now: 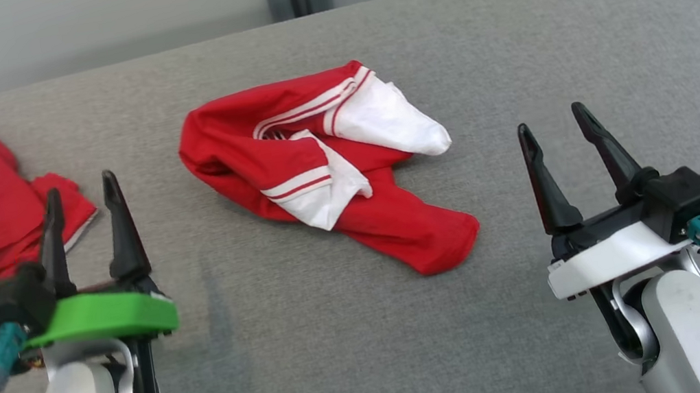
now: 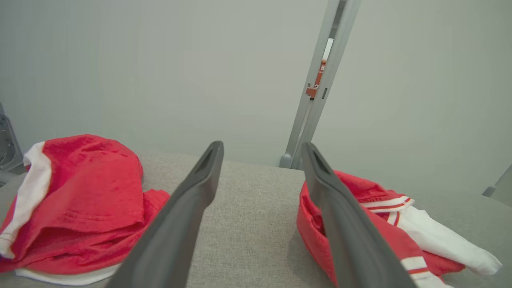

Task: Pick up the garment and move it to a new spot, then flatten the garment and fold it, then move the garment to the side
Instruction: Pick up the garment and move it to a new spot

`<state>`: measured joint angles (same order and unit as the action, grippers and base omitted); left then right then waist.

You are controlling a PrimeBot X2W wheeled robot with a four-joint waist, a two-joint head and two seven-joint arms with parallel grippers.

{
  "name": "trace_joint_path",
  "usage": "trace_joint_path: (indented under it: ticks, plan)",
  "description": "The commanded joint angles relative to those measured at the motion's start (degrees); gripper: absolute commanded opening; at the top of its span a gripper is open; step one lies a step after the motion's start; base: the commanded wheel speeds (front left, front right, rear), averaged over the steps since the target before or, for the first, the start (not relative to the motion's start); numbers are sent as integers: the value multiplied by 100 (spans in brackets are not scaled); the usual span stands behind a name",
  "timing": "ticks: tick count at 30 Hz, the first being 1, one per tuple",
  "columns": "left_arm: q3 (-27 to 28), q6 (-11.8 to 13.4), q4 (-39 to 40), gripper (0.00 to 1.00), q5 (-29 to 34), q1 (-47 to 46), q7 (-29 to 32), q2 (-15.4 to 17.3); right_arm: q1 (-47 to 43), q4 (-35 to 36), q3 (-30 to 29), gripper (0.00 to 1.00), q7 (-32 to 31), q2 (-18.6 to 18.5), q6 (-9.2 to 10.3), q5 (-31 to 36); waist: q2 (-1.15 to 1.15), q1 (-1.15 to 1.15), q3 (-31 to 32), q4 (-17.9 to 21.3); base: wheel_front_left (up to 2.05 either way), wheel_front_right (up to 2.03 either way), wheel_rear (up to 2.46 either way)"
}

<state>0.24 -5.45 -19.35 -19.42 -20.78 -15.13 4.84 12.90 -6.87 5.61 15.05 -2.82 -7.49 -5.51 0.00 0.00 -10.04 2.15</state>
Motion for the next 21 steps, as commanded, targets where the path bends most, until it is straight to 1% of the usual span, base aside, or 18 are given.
trace_joint_path:
  ticks: [1,6,10,14,18,21]
  plan:
    - [19,-60,172,100,202,260,-2,-11,-119,-14,-6,100,20,-13,0,57,0,0,251,-262,0,0,0]
    - [17,-109,706,100,830,1006,-3,-79,-249,-39,-55,100,20,-13,0,88,0,0,429,-402,0,0,0]
    - [11,-134,922,100,889,1452,-3,-148,-372,-63,-91,100,20,-13,0,109,0,0,517,-487,0,0,0]
    - [-45,-111,1031,100,906,1654,-3,-185,-450,-80,-97,100,20,-13,0,106,0,0,548,-536,0,0,0]
    - [-127,-22,1092,100,739,1670,-3,-194,-439,-83,-67,100,20,-13,0,72,0,0,533,-565,0,0,0]
    - [-191,4,1102,100,740,1650,-3,-193,-428,-84,-51,100,20,-14,0,63,0,0,517,-571,0,0,0]
